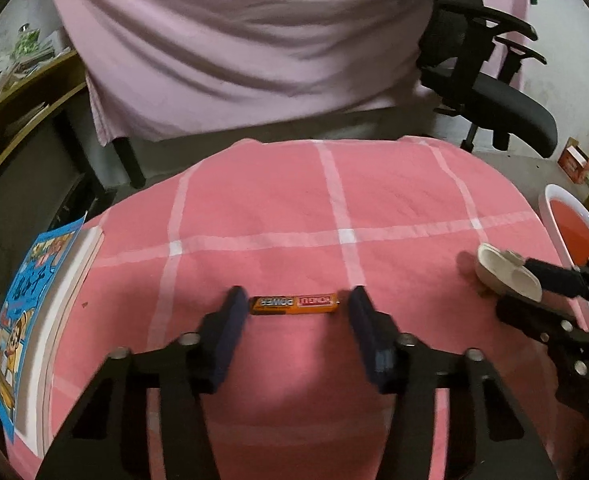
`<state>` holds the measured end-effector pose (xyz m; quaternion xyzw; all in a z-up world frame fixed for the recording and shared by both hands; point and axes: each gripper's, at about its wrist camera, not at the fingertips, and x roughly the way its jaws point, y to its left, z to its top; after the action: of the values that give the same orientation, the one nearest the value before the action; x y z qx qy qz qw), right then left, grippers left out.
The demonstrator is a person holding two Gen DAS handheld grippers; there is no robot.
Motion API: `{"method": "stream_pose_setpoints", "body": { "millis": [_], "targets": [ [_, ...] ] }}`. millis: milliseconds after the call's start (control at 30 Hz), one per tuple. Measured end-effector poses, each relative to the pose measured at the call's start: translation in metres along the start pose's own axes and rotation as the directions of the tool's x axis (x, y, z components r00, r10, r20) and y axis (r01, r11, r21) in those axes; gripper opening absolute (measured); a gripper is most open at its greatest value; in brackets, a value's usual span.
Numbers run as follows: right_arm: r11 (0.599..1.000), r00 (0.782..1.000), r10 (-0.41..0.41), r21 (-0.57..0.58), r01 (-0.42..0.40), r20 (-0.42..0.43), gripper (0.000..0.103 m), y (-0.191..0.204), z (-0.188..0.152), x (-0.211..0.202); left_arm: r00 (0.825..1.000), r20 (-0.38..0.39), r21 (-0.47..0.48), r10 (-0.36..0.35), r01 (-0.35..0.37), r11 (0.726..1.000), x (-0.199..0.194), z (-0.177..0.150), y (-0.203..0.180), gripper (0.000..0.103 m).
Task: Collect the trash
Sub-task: 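Grasp the orange battery with the left tool while the right tool grasps the white earbud case, then lift battery and earbud case and carry them over the bucket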
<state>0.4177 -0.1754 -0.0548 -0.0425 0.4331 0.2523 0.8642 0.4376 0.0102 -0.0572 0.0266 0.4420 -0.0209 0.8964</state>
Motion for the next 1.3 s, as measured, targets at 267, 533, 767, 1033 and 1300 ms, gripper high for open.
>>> {"method": "stream_pose_setpoints", "body": {
  "millis": [267,533,767,1033,1300],
  "targets": [
    [1.0,1.0,0.0,-0.022,0.0,-0.004,0.027,0.003,0.001,0.005,0.999,0.027,-0.042,-0.02,0.021,0.999,-0.009,-0.005,0.007,0.037],
    [0.998,0.994,-0.018,-0.054,0.024,0.108,0.027,0.012,-0.004,-0.017,0.984,0.172,-0.105,-0.036,0.055,0.993,-0.042,-0.014,0.017,0.037],
    [0.997,0.948,-0.048,-0.034,0.062,0.316,0.027,0.009,-0.012,-0.053,0.942,0.335,-0.099,-0.024,0.06,0.993,-0.078,-0.022,0.007,0.037],
    [0.999,0.836,-0.042,0.009,0.044,0.547,0.027,-0.002,-0.035,-0.101,0.877,0.478,-0.052,-0.043,0.077,0.996,-0.114,-0.038,-0.023,0.037],
    [0.995,0.743,-0.102,0.082,0.064,0.662,0.027,-0.028,-0.064,-0.139,0.807,0.586,-0.009,-0.076,0.1,0.995,-0.149,-0.045,-0.067,0.037]
  ]
}}
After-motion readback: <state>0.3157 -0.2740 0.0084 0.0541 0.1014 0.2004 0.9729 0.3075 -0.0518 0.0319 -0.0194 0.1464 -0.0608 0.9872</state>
